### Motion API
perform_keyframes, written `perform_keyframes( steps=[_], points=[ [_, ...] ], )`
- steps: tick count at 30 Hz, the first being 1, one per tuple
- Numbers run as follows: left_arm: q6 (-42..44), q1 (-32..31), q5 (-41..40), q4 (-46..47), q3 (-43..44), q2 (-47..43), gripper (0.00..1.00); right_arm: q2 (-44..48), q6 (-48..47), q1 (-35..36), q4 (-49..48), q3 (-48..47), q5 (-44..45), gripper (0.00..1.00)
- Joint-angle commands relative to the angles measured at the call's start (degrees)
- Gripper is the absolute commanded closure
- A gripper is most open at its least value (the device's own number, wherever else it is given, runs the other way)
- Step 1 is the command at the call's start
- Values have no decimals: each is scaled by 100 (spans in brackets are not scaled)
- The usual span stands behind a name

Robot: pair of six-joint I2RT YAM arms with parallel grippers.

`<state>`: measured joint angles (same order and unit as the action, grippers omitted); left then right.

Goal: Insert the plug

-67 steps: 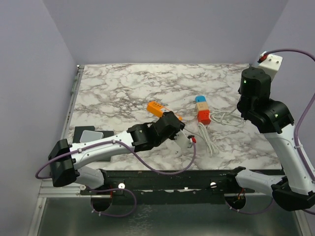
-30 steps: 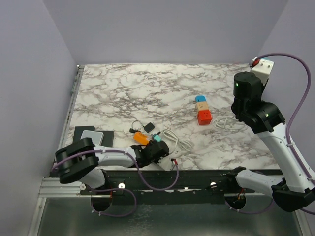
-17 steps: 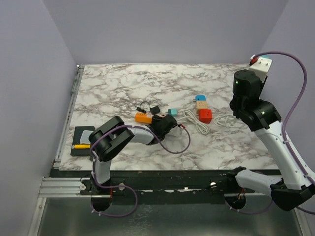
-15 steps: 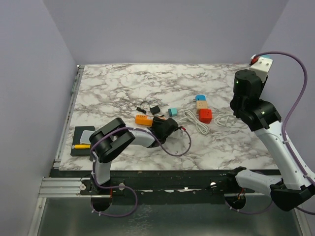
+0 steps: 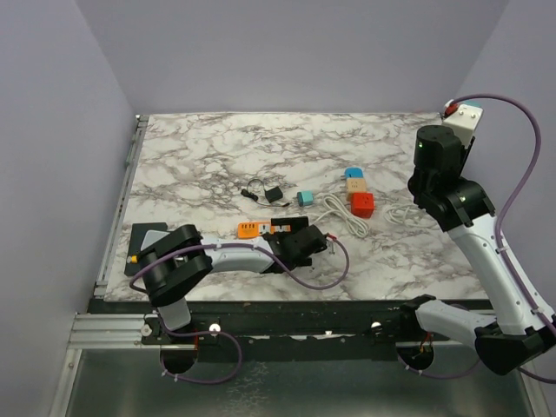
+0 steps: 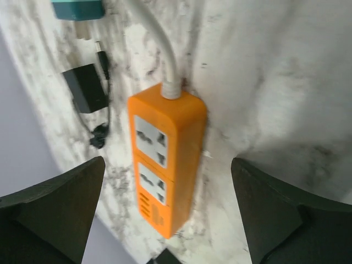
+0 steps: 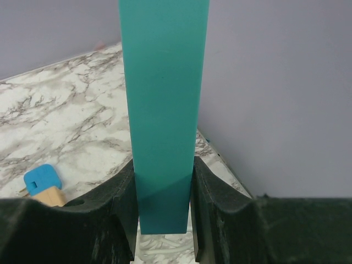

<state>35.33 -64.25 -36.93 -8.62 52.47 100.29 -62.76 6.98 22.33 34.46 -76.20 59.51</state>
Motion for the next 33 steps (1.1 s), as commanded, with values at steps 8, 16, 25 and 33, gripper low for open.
perform_keyframes(
  steps=[8, 16, 25, 33],
  points=[
    [-805, 550, 3627, -2785, 1388, -1134, 1, -90, 109, -73, 501, -295, -379, 91],
    [-208, 1763, 4096, -2893, 1507, -637, 1, -25, -11, -420, 713, 113, 28, 91],
    [558, 2685, 4678, -2900, 1505, -42, 1, 565, -2936, -662, -891, 1230, 86, 99],
    [975, 3104, 4755, -2756, 1170, 37, 25, 276, -2851, 1868, 538, 1828, -943, 98]
  ],
)
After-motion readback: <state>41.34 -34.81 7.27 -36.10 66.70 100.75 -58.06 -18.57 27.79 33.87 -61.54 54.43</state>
